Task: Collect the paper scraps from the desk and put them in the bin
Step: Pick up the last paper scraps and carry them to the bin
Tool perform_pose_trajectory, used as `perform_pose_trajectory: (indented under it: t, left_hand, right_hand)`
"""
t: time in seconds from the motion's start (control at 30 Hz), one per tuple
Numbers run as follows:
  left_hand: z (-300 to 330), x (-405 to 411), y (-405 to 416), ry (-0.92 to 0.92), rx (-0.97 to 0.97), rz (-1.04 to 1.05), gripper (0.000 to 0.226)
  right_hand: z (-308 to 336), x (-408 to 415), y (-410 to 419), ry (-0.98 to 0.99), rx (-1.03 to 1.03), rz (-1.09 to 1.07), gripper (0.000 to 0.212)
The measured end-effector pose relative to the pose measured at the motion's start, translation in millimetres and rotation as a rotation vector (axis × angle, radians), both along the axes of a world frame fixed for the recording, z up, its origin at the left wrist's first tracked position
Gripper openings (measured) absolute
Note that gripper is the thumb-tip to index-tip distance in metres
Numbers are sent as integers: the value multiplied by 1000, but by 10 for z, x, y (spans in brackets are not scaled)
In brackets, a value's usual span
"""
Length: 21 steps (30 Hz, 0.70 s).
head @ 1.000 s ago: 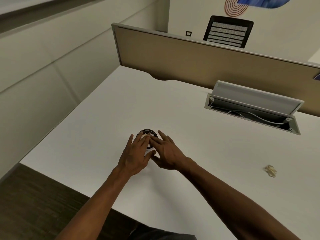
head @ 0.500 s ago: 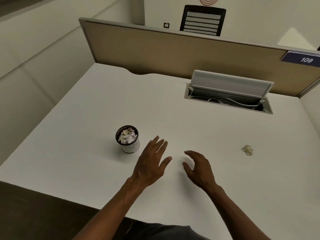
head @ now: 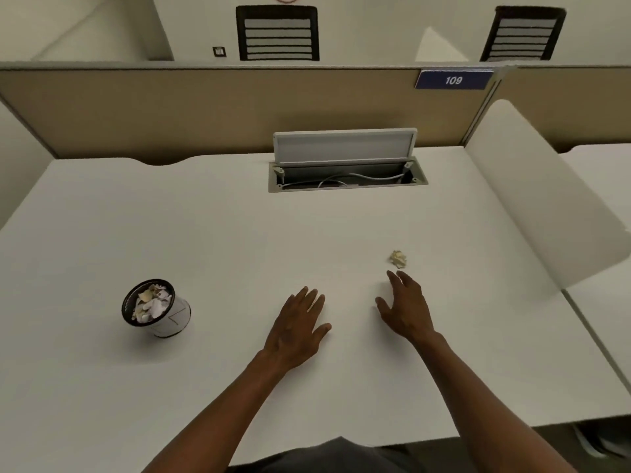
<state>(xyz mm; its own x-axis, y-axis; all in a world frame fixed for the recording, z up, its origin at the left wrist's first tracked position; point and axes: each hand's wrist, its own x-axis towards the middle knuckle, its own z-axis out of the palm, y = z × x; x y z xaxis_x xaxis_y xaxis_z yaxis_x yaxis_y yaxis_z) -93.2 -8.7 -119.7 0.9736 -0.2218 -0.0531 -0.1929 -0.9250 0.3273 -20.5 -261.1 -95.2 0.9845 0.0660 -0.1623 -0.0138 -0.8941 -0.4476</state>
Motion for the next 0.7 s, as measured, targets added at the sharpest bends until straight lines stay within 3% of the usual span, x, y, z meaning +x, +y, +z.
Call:
perform_pose_trajectory:
  t: [0.23, 0.53, 0.7]
  left_hand:
    - [-194, 180, -200, 16, 99, -16, 70]
    - [-346, 215, -219, -21, 52, 40, 69]
    - [-356, 176, -254, -56, 2, 62, 66]
  right_hand:
    - [158, 564, -305, 2, -56, -34, 65]
    - [108, 740, -238, 33, -209, 214, 57]
    - [-16, 411, -96, -7, -89, 312, 52]
